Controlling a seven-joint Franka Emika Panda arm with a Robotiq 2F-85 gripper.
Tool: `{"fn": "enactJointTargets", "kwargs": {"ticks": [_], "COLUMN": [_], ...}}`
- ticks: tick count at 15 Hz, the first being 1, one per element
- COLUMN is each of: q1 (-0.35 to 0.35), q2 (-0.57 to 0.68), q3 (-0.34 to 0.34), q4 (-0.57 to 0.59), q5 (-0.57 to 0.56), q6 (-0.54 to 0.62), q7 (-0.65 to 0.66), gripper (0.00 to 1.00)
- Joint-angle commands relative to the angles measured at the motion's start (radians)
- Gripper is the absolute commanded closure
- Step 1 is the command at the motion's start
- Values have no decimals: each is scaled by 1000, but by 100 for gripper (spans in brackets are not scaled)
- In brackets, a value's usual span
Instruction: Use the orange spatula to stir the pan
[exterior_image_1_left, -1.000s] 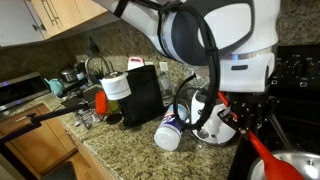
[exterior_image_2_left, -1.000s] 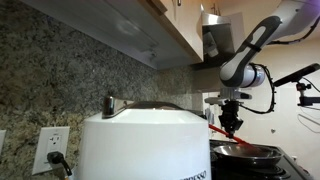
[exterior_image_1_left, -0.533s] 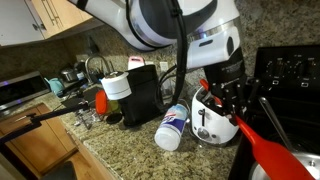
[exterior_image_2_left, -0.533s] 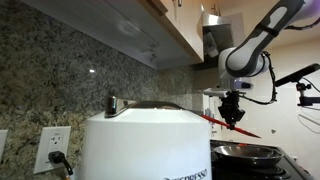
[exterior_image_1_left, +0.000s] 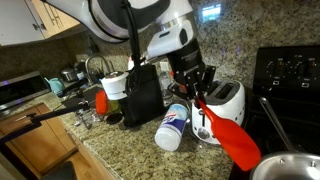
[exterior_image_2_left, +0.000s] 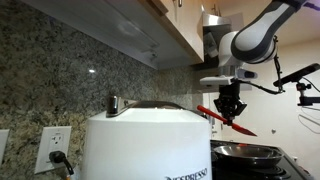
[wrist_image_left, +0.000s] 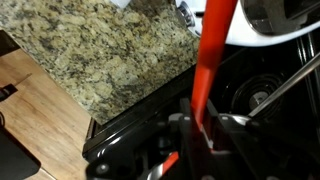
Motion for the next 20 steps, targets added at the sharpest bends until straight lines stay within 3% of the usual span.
{"fn": "enactJointTargets", "kwargs": {"ticks": [1,12,17,20], "q1": [3,36,36,41], "q2": [-53,34,89,119], "q3": [58,156,151,131], "q4": [-49,-71,-87,-103], "q5": [26,238,214,134], "q6": [-37,-200,-228,-200], "q7": [-34,-425,-671,-730], "gripper": [96,96,96,96]}}
